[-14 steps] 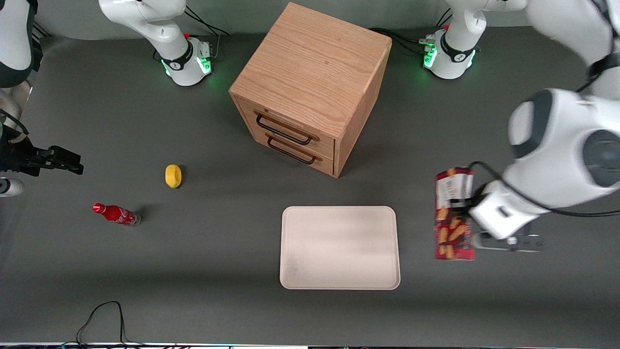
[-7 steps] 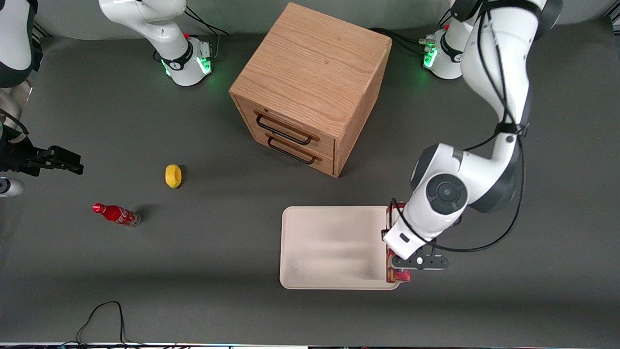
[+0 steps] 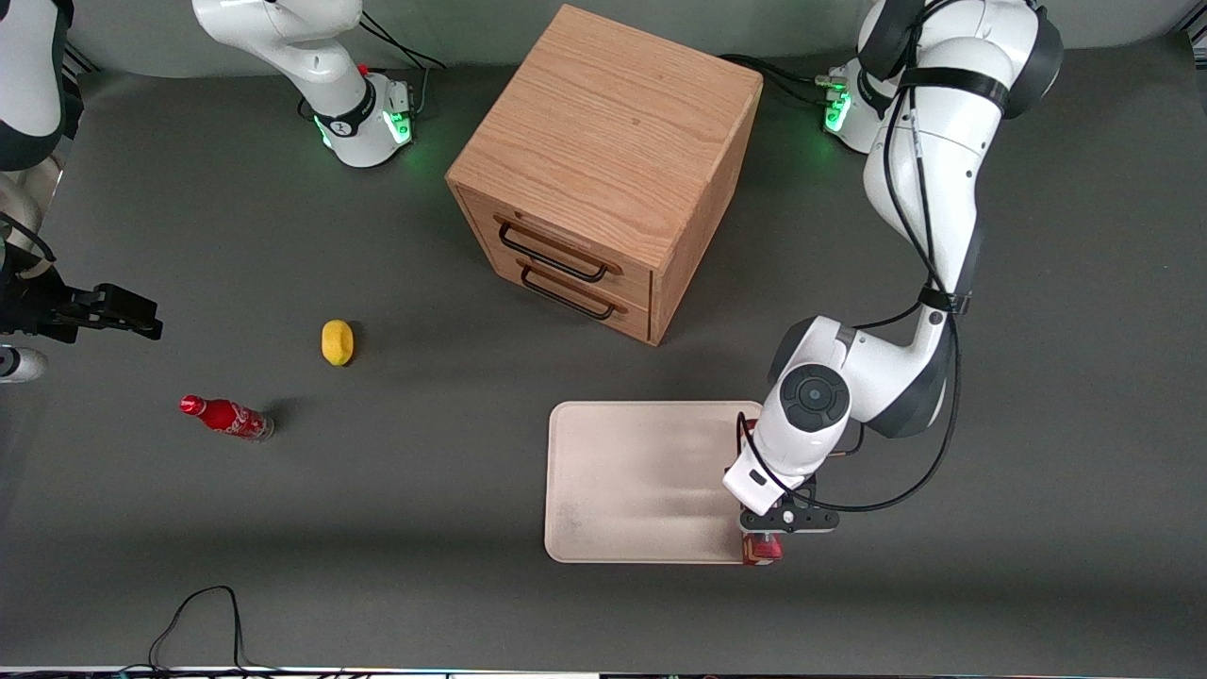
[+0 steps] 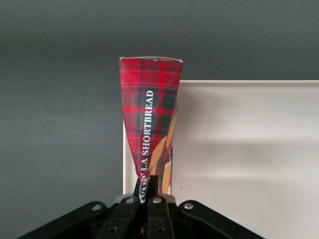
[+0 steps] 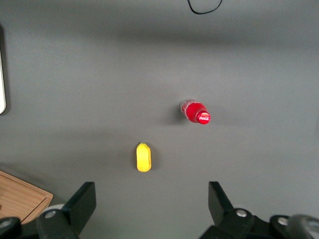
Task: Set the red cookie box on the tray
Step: 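Lower the box onto the tray's edge and open the left gripper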
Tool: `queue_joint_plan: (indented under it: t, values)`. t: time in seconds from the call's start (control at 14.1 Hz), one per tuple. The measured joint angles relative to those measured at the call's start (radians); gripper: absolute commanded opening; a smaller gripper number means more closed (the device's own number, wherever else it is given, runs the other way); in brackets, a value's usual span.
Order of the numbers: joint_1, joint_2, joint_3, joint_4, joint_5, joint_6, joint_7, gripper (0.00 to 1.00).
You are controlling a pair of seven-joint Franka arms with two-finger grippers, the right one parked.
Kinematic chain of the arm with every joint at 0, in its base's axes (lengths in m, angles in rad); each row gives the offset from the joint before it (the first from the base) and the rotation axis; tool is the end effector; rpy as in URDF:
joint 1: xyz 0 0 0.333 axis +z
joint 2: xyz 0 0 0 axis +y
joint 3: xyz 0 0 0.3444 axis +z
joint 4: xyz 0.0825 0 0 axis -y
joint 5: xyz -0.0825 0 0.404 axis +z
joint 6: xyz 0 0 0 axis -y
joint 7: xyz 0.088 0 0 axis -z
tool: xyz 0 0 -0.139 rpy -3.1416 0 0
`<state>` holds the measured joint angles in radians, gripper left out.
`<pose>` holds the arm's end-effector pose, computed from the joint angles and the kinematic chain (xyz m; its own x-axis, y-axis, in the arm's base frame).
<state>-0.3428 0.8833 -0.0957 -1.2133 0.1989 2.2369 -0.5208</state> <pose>0.7524 -0.3176 0.2333 0.9853 0.0093 0.1705 0.0121 -0.9998 -0.0155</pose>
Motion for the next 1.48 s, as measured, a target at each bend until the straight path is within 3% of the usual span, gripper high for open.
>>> queue_joint_plan:
  t: [0.57,0.71,1.27,1.34,1.41,1.48]
  values:
    - [-0.001,-0.016,-0.020,0.016,0.000,-0.160,-0.004,0.00]
    - [-0.001,-0.016,-0.024,0.015,0.000,-0.160,-0.005,0.06]
    - [0.000,-0.016,-0.024,0.016,-0.003,-0.097,-0.007,0.06]
    - [0.000,-0.016,-0.023,0.016,-0.003,-0.080,-0.007,0.22]
    - [0.000,-0.016,-0.023,0.015,-0.003,-0.068,-0.007,0.75]
    - [0.000,-0.016,-0.023,0.015,-0.003,-0.064,-0.007,1.00]
